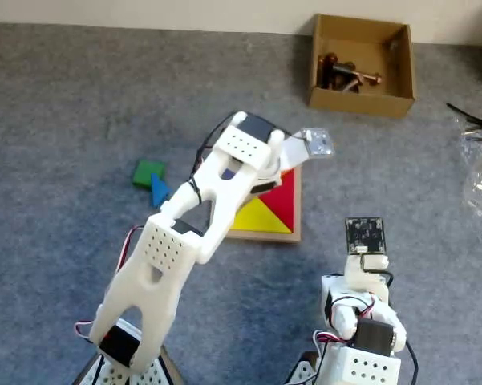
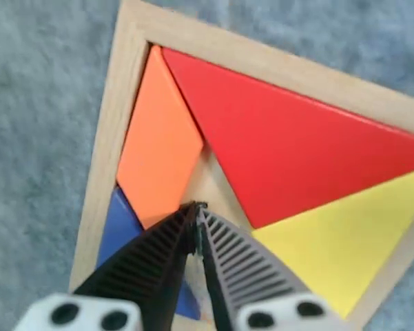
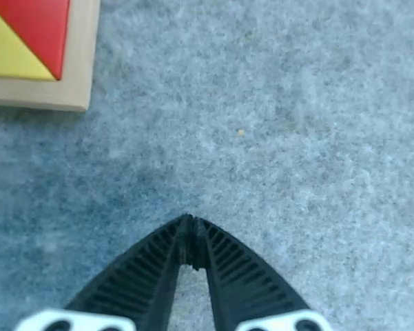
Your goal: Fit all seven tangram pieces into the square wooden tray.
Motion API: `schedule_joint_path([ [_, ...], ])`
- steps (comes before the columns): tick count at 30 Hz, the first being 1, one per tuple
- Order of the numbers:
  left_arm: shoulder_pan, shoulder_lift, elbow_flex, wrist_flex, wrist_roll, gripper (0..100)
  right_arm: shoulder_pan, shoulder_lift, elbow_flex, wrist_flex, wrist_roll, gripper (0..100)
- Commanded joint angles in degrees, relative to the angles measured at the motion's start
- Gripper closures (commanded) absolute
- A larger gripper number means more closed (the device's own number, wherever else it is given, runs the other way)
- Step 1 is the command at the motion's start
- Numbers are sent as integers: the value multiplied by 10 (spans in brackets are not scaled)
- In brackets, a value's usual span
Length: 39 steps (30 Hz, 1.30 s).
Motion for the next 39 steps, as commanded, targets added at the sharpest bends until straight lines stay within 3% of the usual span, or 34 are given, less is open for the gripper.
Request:
schedule_joint_path([
  [1,-2,-7,-22,-32,2,989,-1,-5,62,-15,-3,993],
  [6,2,-16,-27,-23,2,990,-1,-5,62,-15,-3,993],
  [18,21,-77,-158,156,4,993,-1,-5,62,-15,-3,993],
  [30,-34,-188,-158,161,5,993,-1,-5,62,-15,-3,993],
  [39,-111,-327,29,159,3,993,-1,-5,62,-15,-3,993],
])
